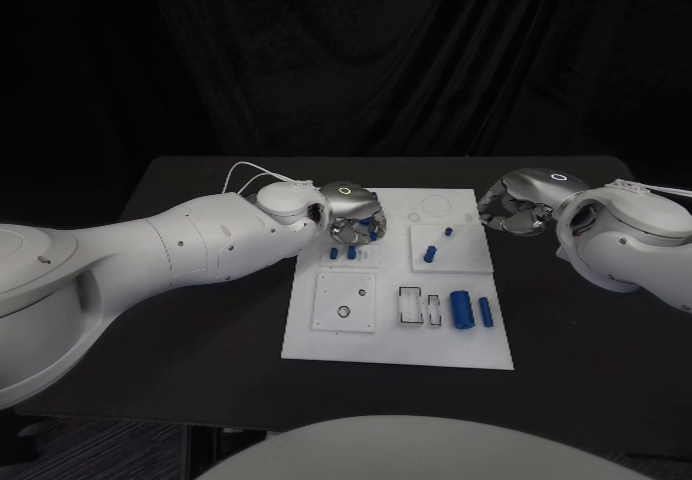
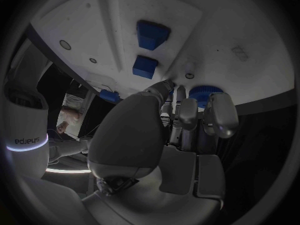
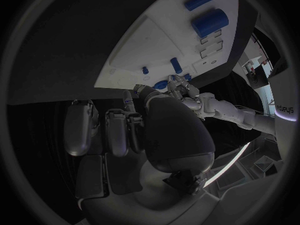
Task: Assemble the parts on the task board
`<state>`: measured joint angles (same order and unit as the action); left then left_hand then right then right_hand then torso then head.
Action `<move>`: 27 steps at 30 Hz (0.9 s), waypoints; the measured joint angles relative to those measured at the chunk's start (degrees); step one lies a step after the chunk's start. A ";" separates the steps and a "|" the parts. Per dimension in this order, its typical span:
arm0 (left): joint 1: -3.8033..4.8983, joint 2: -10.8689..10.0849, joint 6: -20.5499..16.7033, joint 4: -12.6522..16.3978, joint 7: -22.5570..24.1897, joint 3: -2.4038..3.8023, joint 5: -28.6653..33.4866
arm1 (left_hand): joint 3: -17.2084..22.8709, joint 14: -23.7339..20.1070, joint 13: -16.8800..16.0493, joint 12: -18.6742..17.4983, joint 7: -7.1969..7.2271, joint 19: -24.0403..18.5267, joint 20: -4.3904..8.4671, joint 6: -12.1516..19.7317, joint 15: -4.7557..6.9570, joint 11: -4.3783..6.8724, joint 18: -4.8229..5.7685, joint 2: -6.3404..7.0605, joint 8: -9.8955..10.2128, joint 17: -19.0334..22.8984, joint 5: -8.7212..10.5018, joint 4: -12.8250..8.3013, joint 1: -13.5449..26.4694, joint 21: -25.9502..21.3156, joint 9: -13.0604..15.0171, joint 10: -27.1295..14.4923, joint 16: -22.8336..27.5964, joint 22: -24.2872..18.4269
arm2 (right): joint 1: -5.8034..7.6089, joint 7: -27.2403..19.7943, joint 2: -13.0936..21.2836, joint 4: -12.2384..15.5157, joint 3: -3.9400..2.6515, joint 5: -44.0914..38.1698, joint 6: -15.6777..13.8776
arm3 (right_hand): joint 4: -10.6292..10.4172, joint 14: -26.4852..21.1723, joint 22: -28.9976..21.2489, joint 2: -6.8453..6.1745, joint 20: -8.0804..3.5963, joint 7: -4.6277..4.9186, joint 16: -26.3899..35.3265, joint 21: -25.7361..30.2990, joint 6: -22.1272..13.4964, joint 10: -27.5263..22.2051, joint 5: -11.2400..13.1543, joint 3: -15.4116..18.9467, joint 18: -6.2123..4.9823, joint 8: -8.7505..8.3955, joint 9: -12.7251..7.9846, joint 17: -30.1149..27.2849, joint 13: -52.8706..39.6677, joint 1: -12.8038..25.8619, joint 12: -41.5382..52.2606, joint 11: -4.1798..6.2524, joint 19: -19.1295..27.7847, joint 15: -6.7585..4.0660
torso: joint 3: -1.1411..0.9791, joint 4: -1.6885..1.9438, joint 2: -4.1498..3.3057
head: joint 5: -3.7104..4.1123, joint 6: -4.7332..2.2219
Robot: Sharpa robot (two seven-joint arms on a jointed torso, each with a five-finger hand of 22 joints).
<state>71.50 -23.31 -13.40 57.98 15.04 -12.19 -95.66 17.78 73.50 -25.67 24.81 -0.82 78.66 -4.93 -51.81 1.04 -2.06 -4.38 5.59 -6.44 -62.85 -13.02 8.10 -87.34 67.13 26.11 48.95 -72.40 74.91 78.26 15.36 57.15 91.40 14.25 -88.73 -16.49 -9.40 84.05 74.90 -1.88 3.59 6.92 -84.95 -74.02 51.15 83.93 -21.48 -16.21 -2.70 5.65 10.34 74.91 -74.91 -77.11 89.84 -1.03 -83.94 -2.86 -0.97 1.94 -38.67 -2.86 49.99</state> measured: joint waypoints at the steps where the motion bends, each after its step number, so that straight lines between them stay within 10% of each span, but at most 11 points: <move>1: -0.01 0.03 -0.05 -0.04 0.02 0.00 0.00 | 0.04 0.00 0.19 -0.27 0.00 0.00 0.00 0.00 0.00 0.00 0.00 0.00 0.17 0.15 0.00 -0.04 0.00 -0.06 -0.11 0.00 0.00 0.00 | 0.00 0.00 -0.01 0.00 0.00 0.00 0.00 | 0.00 0.00 0.00 0.00 0.00 0.00 0.00 0.00 0.00 0.00 0.00 0.00 0.00 0.00 0.00 0.00 0.00 0.00 0.00 0.00 0.00 0.00 | 0.00 0.00 0.00 | 0.01 0.00; 27: -0.49 -2.22 -4.99 1.49 1.48 0.01 -0.01 | -0.14 -0.10 2.63 -1.80 -2.25 0.50 0.93 -7.58 1.75 2.44 0.00 -0.67 -1.84 2.07 -1.72 -2.00 -0.84 0.03 0.85 9.63 -0.58 0.00 | 0.00 0.02 -0.02 -0.07 0.00 0.01 0.12 | 0.00 0.00 0.00 0.00 0.00 0.22 0.00 0.00 0.21 0.00 0.00 0.00 0.00 0.00 0.00 0.00 0.01 0.00 0.00 0.00 0.00 0.00 | -0.01 -0.03 -0.05 | 0.26 0.00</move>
<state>71.01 -25.54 -18.39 59.47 16.52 -12.17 -95.67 17.64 73.40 -23.04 23.01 -3.07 79.16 -4.00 -59.39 2.78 0.37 -4.38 4.92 -8.28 -60.78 -14.74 6.10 -88.18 67.16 26.96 58.57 -72.98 74.91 78.26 15.38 57.13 91.33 14.25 -88.72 -16.37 -9.40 84.05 74.90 -1.88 3.59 7.13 -84.95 -74.02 51.36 83.93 -21.48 -16.21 -2.70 5.65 10.35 74.91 -74.90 -77.11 89.84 -1.03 -83.94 -2.86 -0.98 1.91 -38.72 -2.60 49.99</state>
